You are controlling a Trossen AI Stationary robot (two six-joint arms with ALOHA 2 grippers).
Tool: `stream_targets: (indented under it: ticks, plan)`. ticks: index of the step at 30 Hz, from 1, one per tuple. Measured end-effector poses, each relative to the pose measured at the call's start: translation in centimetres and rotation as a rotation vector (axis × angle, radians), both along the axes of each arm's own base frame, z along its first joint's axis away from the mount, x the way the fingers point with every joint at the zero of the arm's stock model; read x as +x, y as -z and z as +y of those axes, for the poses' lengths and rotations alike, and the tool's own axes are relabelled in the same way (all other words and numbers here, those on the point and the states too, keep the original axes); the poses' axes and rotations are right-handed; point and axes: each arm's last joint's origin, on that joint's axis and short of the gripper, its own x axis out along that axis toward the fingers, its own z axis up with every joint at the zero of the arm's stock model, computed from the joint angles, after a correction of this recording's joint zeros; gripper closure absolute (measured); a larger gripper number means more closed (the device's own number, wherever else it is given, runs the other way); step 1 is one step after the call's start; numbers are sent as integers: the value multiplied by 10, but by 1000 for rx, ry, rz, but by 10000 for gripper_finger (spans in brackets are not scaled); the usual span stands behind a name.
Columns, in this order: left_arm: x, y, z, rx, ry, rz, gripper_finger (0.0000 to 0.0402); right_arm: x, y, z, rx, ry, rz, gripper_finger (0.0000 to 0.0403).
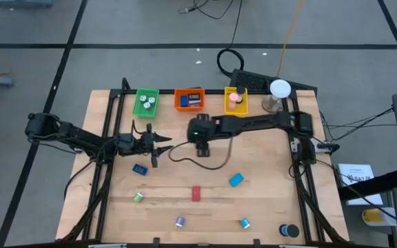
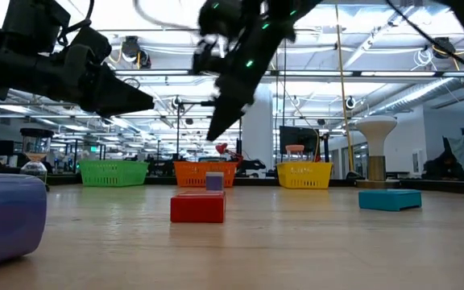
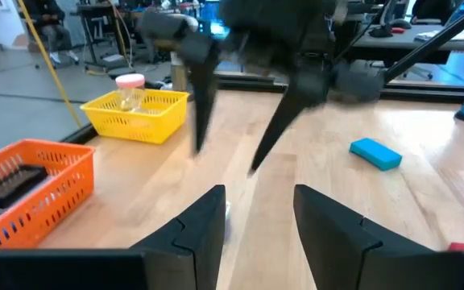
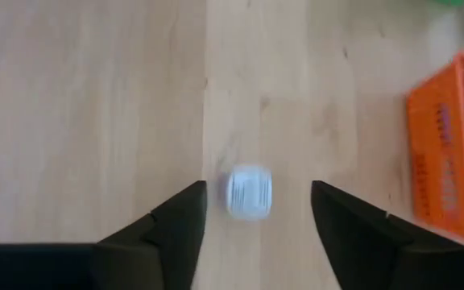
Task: Pick & Place Office items
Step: Put the right purple charger adaptor into the green bin
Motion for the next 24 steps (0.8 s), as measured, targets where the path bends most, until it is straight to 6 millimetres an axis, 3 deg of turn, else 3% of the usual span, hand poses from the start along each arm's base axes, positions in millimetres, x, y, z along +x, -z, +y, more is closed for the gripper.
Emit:
stream_targets:
  ticks: [3, 7, 13, 16, 19, 24]
  plan:
    - [0, -1, 1, 12, -18, 0, 247, -22, -8, 6, -2, -8, -61, 225]
    - [7, -5, 1, -26, -39, 9, 257, -65, 6, 11, 16, 12, -148, 290]
    - [34, -22, 4, -27, -36, 198, 326, -125, 24, 12, 35, 57, -320, 388]
    - [52, -33, 11, -38, -1, 310, 364, -147, 25, 12, 42, 76, -399, 394]
    - [70, -39, 19, -29, 30, 422, 377, -165, 21, 11, 43, 87, -447, 384]
    - [94, -47, 37, -29, 16, 585, 332, -181, 10, 12, 49, 101, -516, 386]
